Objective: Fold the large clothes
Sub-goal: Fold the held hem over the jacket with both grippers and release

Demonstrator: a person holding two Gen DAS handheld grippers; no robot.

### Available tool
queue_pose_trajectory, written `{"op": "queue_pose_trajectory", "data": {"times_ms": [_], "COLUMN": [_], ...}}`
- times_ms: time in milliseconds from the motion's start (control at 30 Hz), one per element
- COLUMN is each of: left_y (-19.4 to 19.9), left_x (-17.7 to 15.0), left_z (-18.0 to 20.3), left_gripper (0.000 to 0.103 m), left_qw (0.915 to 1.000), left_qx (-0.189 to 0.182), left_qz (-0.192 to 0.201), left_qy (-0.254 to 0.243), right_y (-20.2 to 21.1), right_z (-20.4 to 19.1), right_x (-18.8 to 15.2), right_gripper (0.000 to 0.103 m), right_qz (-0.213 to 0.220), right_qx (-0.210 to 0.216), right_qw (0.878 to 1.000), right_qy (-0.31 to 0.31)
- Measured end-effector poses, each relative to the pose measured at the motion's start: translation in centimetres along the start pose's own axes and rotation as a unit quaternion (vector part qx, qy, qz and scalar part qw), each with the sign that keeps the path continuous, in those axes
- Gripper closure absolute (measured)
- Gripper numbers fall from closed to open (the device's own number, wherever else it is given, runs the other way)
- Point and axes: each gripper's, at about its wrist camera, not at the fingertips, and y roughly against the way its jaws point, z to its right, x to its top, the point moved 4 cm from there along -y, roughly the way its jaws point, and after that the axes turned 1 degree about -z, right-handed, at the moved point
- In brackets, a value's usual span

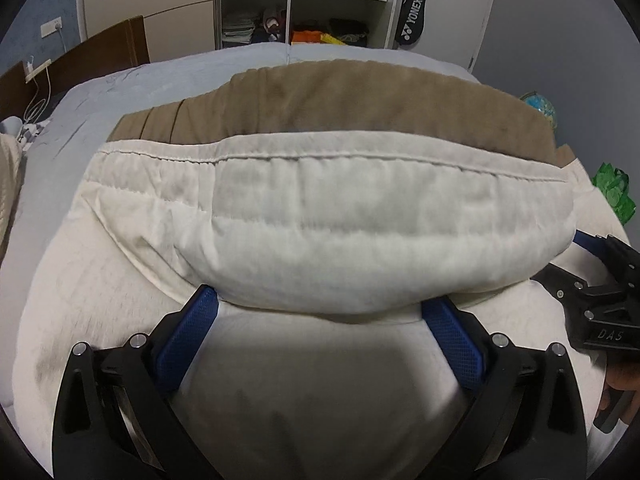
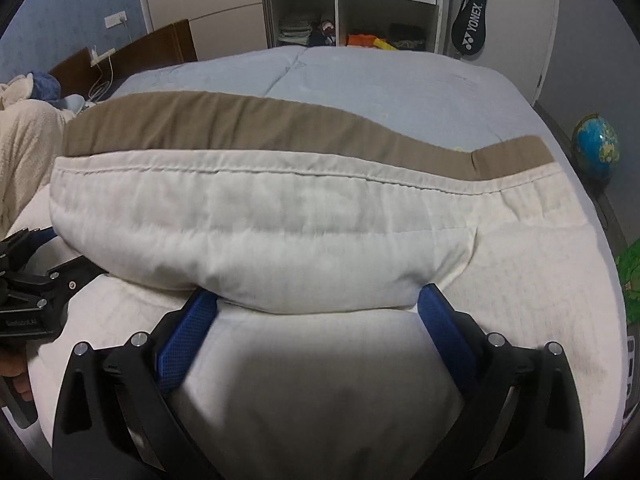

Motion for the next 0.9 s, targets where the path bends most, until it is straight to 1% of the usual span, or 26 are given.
{"op": "queue_pose_trajectory", "data": {"times_ms": [133, 333, 467, 533, 633, 700, 800, 833, 867, 900], "left_y": [-0.7, -1.6, -1.9, -1.7, -0.6, 0.8, 3.8, 4.3, 4.4, 4.1], "left_x": [-0.2, -0.5, -0.5, -0.4, 0.6, 1.3, 3.1, 4.0, 4.7, 5.6], "left_z": [0.1, 0.0, 0.0, -0.3, -0.6, -0.7, -0.5, -0.6, -0.6, -0.8], "left_gripper": [0.006, 0.005, 0.005, 0.005, 0.007, 0.014, 0.014, 0.014, 0.014, 0.014], "left_qw": [1.0000, 0.9998, 0.9999, 1.0000, 0.9998, 0.9996, 0.9969, 0.9962, 0.9961, 0.9966], "left_qx": [0.007, 0.013, 0.013, 0.004, -0.015, -0.027, -0.048, -0.045, -0.044, -0.043], "left_qz": [0.004, 0.014, 0.008, -0.002, -0.007, 0.009, 0.062, 0.073, 0.076, 0.070], "left_qy": [-0.002, -0.004, -0.005, -0.001, 0.007, 0.008, -0.005, -0.009, -0.008, -0.004], "right_y": [-0.8, -1.8, -2.1, -2.0, -0.7, 0.6, 2.9, 3.5, 3.7, 3.7], "right_z": [-0.1, -0.3, -0.5, -0.5, -0.2, -0.1, -0.4, -0.6, -0.6, -0.5], "right_x": [-0.3, -0.8, -0.7, -0.3, 0.2, 0.6, 2.0, 2.8, 3.6, 4.5], "right_gripper": [0.007, 0.006, 0.006, 0.006, 0.007, 0.007, 0.007, 0.007, 0.007, 0.007], "right_qz": [-0.003, 0.004, -0.004, -0.015, -0.010, 0.005, 0.046, 0.059, 0.064, 0.067], "right_qx": [-0.003, -0.009, -0.010, -0.006, 0.000, 0.013, 0.029, 0.035, 0.039, 0.045], "right_qw": [1.000, 1.000, 1.000, 1.000, 1.000, 1.000, 0.998, 0.998, 0.997, 0.997], "right_qy": [0.001, 0.002, 0.002, 0.002, 0.002, -0.005, -0.004, -0.005, -0.010, -0.020]}}
